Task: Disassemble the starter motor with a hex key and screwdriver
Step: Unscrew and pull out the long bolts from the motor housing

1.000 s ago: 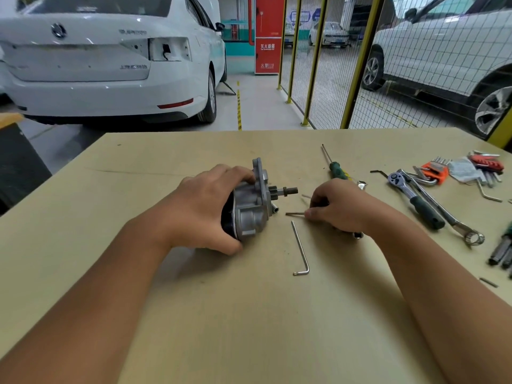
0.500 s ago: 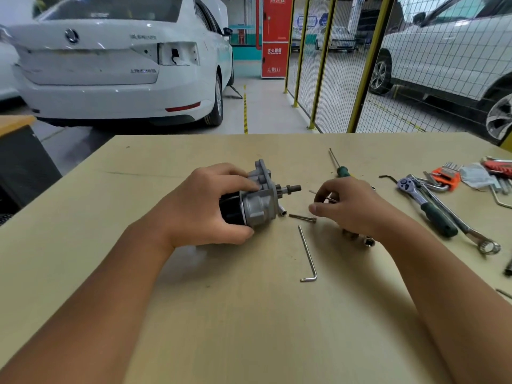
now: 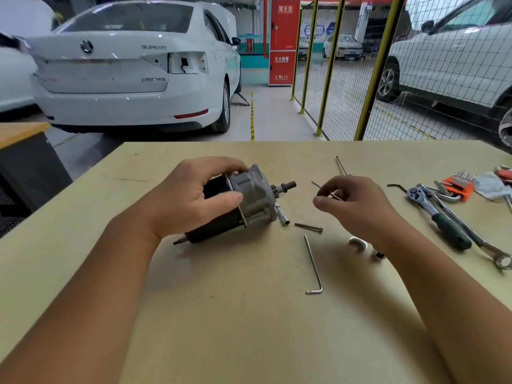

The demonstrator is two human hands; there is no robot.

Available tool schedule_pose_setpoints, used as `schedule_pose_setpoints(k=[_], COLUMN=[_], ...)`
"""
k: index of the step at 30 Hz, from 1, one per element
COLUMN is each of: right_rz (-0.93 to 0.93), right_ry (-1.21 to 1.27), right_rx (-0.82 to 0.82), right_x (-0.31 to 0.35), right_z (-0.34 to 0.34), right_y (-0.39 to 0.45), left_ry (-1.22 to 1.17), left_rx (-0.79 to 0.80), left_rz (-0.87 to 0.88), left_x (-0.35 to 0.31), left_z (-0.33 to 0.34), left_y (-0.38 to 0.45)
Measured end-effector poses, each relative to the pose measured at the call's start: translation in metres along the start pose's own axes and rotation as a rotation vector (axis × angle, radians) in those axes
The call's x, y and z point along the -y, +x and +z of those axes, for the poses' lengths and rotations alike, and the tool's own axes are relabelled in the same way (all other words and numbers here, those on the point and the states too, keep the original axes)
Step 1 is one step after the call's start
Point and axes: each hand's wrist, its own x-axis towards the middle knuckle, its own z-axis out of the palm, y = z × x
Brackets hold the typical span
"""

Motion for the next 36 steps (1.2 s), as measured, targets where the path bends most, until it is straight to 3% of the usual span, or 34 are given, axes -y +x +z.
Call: schedule_pose_setpoints(k=[3, 7, 13, 19, 24, 29, 36], right_rz=[-0.007, -0.010, -0.013, 0.004, -0.041, -0.194, -0.289], right_ry=[0.005, -0.005, -0.004, 0.081, 0.094, 0.229, 0.133], right_rx=[0.013, 0.003, -0.010, -0.054, -0.064, 0.042, 0.245], right_x=[0.001, 0.003, 0.008, 0.012, 0.015, 0.025, 0.039], right_z=[0.003, 0.004, 0.008, 0.014, 0.015, 0.015, 0.023], right_y=[-0.001, -0.001, -0.002, -0.005, -0.008, -0.018, -0.028], left_ry=[0.095, 0.452, 0.513, 0.366, 0.376, 0.282, 0.380], left_rx=[-0.059, -0.191, -0.295, -0.178, -0.085, -0.047, -0.041], left_rz=[-0.044, -0.205, -0.214, -0.167, -0.146, -0.081, -0.092], left_x=[0.004, 0.010, 0.016, 0.013, 0.005, 0.007, 0.002], left_z=[0.000, 0.010, 0.023, 0.017, 0.012, 0.006, 0.014], left_y=[0.006, 0.022, 0.032, 0.027, 0.018, 0.011, 0.003])
